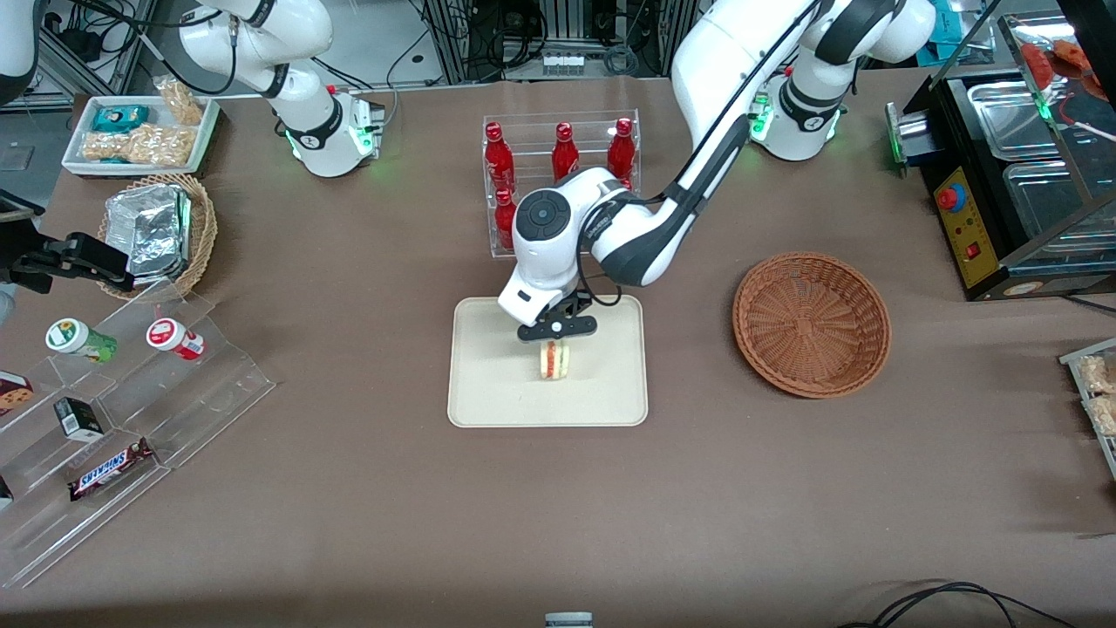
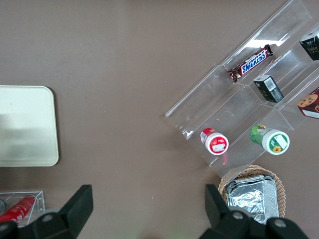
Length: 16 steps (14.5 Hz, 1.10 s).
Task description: Place sandwich from basket to tray
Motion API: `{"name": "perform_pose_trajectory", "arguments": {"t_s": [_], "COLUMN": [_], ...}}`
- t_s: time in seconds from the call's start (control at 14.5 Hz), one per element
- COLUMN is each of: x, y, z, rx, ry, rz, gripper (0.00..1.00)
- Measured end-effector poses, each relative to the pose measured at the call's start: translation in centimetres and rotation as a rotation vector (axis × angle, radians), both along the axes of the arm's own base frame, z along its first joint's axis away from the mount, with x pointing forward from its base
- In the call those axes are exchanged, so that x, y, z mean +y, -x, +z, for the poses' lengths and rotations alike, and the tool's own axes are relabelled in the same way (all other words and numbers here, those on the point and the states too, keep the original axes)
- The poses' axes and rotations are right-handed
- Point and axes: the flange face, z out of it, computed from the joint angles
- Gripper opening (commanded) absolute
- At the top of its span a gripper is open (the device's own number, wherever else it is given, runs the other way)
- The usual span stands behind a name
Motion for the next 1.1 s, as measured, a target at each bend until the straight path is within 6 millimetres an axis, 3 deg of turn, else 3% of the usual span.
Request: {"name": "perform_pose_trajectory", "arguments": {"t_s": [0.14, 0.21, 0.28, 0.48, 0.62, 0.76, 0.83, 0.97, 1.1], "x": [0.0, 0.0, 0.0, 0.0, 0.0, 1.4, 3.4, 8.7, 14.9], "y": [0.0, 0.0, 0.0, -0.2, -0.9, -2.7, -4.1, -6.4, -7.4], "z": [-0.8, -1.1, -1.2, -1.1, 0.1, 3.6, 6.6, 13.4, 19.5], "rx": [0.007, 0.009, 0.01, 0.007, -0.01, -0.027, -0.02, 0.019, 0.079], "ry": [-0.005, -0.007, -0.008, -0.005, 0.01, 0.01, -0.007, -0.023, -0.04], "rz": [0.0, 0.0, 0.001, 0.002, 0.013, 0.045, 0.078, 0.116, 0.115], "gripper": [0.6, 0.71, 1.0, 1.0, 1.0, 1.0, 1.0, 1.0, 1.0]}}
